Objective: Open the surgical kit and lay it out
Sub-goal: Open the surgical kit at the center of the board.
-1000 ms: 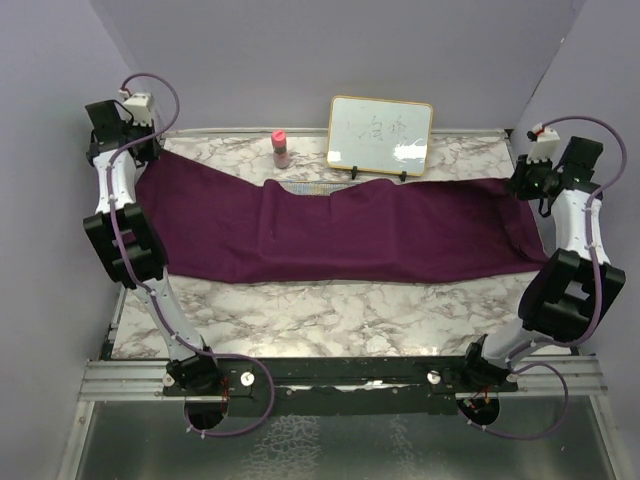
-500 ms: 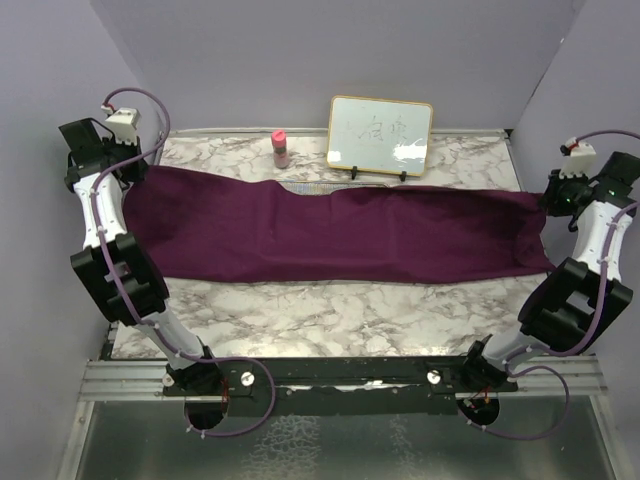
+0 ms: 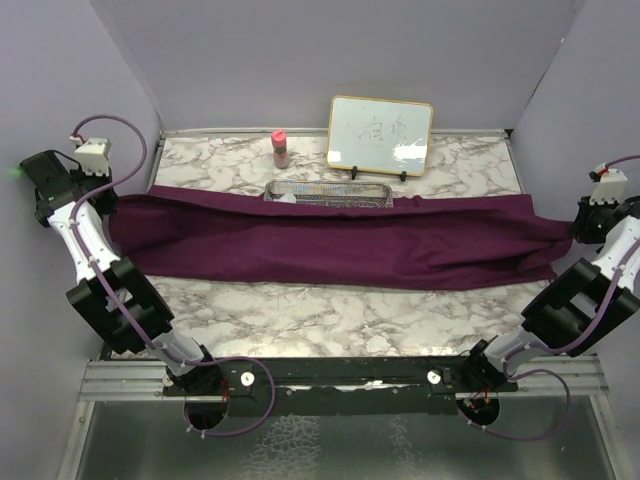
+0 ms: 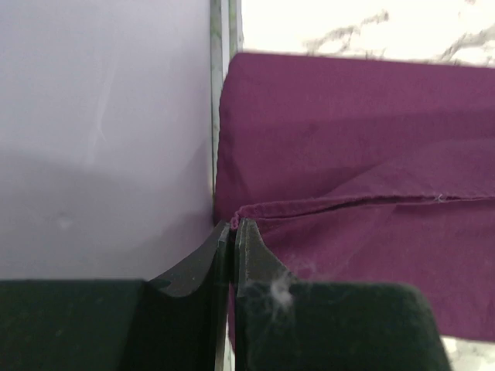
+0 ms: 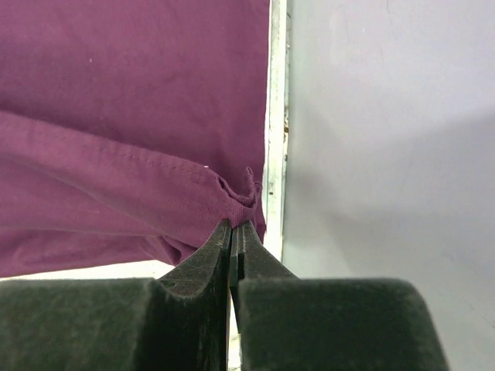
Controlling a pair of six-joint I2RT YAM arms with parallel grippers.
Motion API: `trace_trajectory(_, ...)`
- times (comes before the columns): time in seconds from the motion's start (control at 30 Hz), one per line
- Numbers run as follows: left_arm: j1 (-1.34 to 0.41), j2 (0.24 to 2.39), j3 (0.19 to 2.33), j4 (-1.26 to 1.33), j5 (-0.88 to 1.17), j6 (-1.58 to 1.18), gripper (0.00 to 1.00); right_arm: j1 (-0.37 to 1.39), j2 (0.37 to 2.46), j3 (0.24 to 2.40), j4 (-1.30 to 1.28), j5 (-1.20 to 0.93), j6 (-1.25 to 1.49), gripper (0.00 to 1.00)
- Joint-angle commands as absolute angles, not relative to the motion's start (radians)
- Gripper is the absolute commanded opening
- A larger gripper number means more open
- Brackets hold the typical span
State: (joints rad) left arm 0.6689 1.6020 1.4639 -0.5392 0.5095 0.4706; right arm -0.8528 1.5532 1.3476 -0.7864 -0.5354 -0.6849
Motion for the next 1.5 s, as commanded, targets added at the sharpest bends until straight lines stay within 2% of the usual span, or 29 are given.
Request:
trace_trajectory(0.0,0.698,1.501,1.383,-0.625,0.460,0.615,0.00,-0.905,1.560,1.344,-0.825,-0.504,-0.815,0.01)
trace_trajectory(0.27,0.745,1.390,1.282,-0.727,0.338,0.809,0.00,-0.967,1.592,1.348,-0.915,-0.446,-1.012,0.01)
trace_trajectory(0.67,0.863,1.297,1.279,-0.906,0.336,1.016,0.00,-1.024,1.572,1.340,-0.998,-0.349,-1.253,0.01)
trace_trajectory(1.0,0.932,1.365,1.251,-1.008,0.213,1.226,0.00,-1.038,1.545,1.284,-1.054,-0.203,-1.374,0.01)
trace_trajectory(1.2,0.949,1.366,1.149,-1.028,0.108,1.342,0.00,-1.038,1.511,1.246,-1.076,-0.107,-1.445,0.01)
trace_trajectory(1.47,0.951,1.290,0.947,-0.996,-0.050,1.488,0.00,-1.038,1.457,1.106,-0.975,0.076,-1.559,0.01)
